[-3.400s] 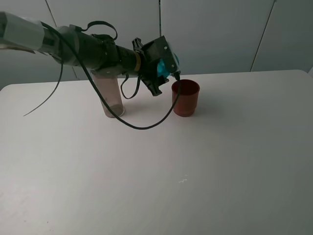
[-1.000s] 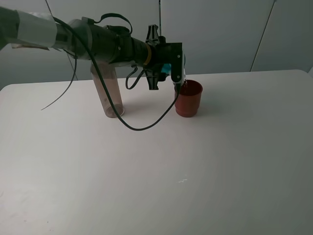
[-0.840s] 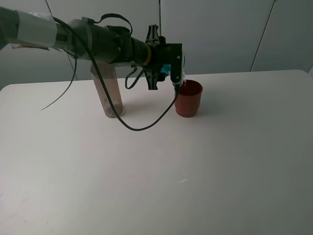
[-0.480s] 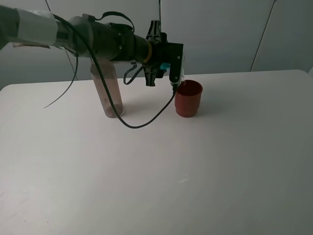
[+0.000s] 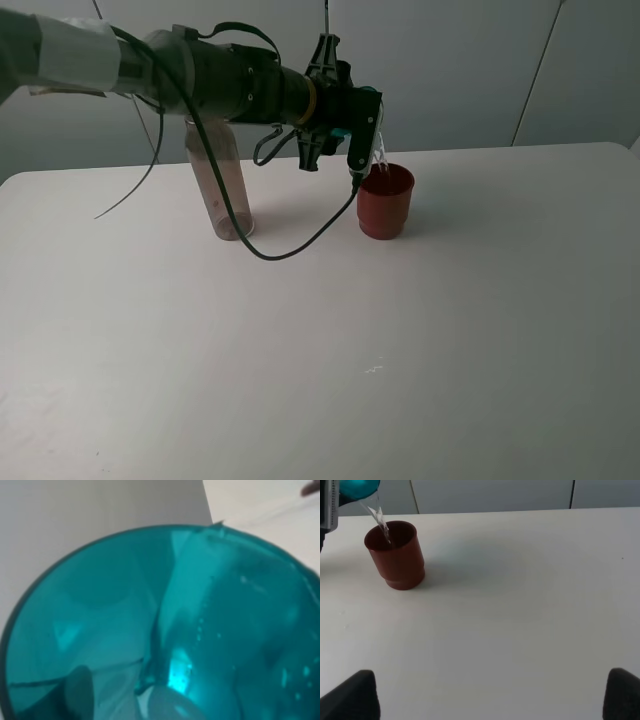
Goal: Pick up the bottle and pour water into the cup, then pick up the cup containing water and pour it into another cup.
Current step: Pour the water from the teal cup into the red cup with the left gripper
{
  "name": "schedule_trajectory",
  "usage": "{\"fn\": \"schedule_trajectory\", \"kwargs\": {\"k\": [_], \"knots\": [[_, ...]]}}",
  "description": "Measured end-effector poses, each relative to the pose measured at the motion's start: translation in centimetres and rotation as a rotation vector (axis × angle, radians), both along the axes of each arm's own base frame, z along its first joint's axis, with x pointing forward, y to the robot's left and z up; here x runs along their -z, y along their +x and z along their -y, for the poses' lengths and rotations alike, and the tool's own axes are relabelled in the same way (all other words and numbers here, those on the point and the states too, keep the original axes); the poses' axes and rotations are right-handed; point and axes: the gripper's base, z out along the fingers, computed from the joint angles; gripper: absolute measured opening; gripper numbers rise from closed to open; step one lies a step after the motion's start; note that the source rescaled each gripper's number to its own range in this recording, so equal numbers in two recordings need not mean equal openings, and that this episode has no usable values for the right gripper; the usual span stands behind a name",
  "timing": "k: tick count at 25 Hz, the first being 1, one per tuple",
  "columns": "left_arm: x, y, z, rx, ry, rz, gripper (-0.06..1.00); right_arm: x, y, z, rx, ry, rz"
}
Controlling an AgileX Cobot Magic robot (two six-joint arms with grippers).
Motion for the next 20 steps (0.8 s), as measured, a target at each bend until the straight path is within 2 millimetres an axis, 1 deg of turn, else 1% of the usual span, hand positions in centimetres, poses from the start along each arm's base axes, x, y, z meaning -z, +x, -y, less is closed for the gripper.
{"fn": "schedule_trajectory", "kwargs": {"k": [15, 20], "knots": [[-0.14, 0.05, 0.05, 0.074, 0.112, 0.082, 0.17, 0.0, 0.0, 0.0, 0.0, 0.0, 0.0], [-0.19, -0.31, 0.61, 0.109, 0.147, 0.11, 0.17, 0.0, 0.0, 0.0, 0.0, 0.0, 0.0]]}}
